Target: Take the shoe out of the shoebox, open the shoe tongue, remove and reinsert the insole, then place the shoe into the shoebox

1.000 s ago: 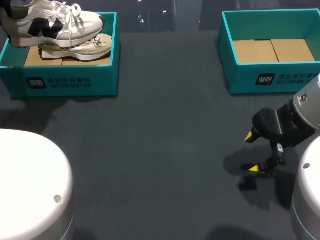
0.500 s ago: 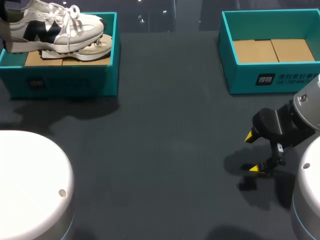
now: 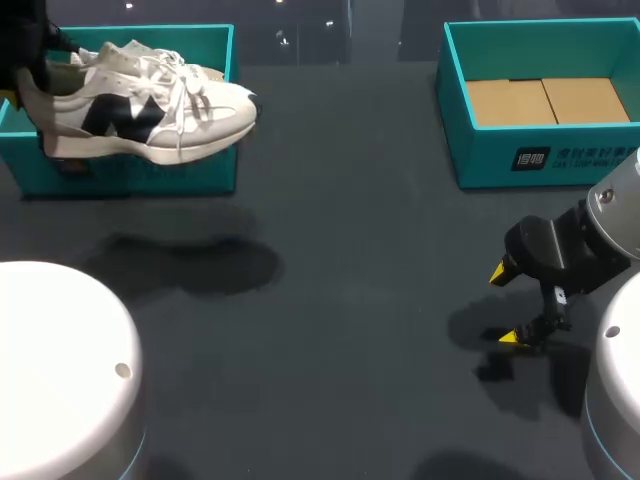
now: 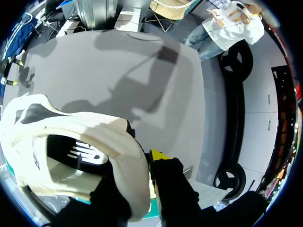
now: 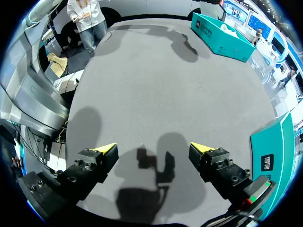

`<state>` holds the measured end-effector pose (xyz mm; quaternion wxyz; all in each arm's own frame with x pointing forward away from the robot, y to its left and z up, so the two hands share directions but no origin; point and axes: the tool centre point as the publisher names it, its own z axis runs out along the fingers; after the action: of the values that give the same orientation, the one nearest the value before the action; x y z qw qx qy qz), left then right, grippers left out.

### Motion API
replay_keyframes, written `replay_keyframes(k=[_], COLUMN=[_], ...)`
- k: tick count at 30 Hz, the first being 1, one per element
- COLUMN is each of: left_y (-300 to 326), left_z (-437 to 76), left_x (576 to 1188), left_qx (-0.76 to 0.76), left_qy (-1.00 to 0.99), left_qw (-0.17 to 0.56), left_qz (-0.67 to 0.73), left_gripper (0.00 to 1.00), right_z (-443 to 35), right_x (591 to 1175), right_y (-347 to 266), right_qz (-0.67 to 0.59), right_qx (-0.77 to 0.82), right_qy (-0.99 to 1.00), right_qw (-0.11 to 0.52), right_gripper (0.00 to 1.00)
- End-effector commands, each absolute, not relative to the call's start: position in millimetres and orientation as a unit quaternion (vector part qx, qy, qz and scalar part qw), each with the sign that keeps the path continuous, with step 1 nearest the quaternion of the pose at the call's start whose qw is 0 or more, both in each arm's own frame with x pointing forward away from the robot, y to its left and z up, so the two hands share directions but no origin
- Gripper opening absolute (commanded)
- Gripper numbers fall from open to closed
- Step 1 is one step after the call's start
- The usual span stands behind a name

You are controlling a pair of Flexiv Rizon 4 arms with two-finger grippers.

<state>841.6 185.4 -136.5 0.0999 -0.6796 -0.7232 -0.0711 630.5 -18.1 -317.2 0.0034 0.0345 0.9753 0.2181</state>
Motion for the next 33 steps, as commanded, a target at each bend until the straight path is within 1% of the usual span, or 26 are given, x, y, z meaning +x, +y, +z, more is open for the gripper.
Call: replay_keyframes(k=[1,8,23,33], left_y=[166.0,127.3,127.3,59.2], left_z=[-134.7,-146.1,-146.1,-187.7], left_x=[806.1,767.4,767.4,743.9], left_qx=[-0.684,-0.687,-0.687,-0.714], left_qy=[-0.717,-0.713,-0.713,-0.681], left_qw=[0.067,0.079,0.079,0.102], left_qz=[-0.114,-0.116,-0.116,-0.124], left_gripper=[0.00,0.00,0.00,0.00], right_z=[-317.2,-317.2,-317.2,-317.2], right_x=[628.2,628.2,628.2,628.2], right_y=[-18.0,-18.0,-18.0,-18.0], right_qz=[0.217,0.217,0.217,0.217], right_qx=[0.035,0.035,0.035,0.035], right_qy=[0.976,0.976,0.976,0.976], right_qw=[0.005,0.005,0.005,0.005], right_gripper=[1.00,1.00,1.00,1.00])
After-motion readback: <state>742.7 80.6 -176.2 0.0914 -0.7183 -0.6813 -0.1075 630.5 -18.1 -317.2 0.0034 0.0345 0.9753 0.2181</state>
